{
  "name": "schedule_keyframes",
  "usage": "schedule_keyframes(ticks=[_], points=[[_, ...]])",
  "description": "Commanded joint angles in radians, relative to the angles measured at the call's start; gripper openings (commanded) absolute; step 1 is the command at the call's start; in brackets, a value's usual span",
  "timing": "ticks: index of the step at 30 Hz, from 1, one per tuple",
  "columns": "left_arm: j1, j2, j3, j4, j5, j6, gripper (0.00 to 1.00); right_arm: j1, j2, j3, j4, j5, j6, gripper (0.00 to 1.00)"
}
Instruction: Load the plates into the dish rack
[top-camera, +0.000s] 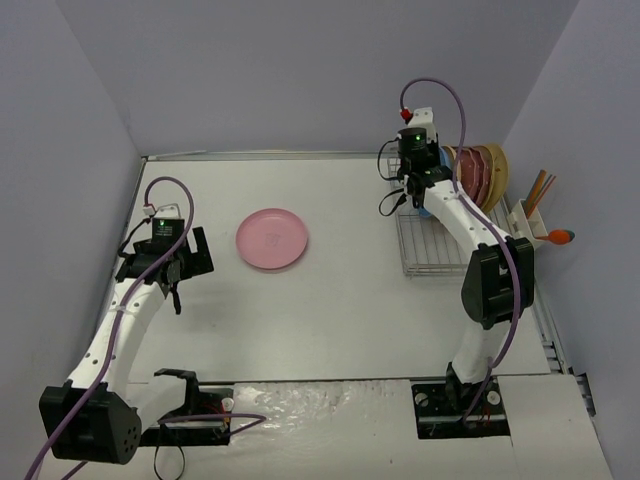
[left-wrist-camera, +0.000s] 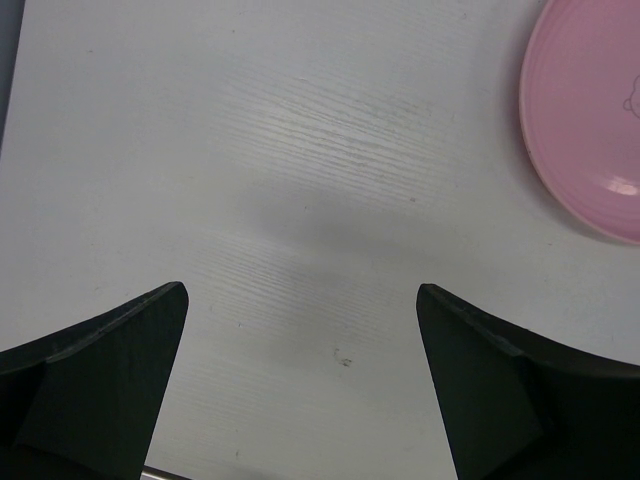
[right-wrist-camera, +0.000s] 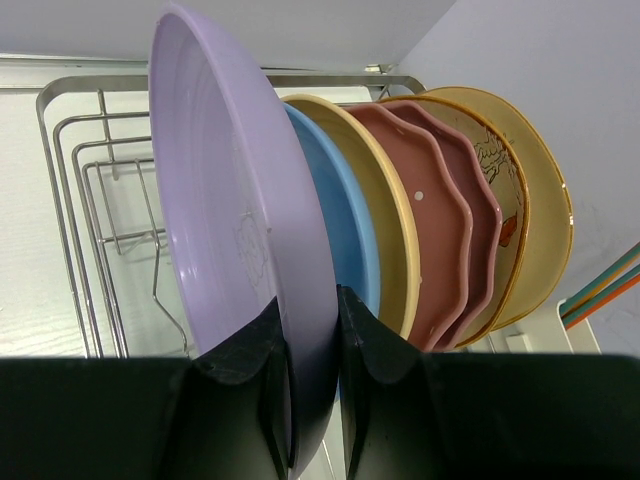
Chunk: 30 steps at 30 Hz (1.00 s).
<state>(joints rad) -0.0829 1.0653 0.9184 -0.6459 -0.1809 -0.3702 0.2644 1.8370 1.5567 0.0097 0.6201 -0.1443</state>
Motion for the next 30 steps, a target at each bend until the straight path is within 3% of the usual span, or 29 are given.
schedule_keyframes(ticks=[1, 12, 30], points=[[0.01, -0.009, 0.039, 0.042, 0.005, 0.013, 0.97, -0.023, -0.091, 0.011, 0.111, 0.058, -0.052, 0.0], [0.023, -0.008, 0.039, 0.046, 0.012, 0.014, 0.97, -0.028, -0.147, 0.007, 0.151, 0.059, -0.119, 0.0], [0.027, -0.001, 0.039, 0.046, 0.018, 0.017, 0.97, -0.053, -0.064, -0.134, 0.146, -0.075, 0.047, 0.0]])
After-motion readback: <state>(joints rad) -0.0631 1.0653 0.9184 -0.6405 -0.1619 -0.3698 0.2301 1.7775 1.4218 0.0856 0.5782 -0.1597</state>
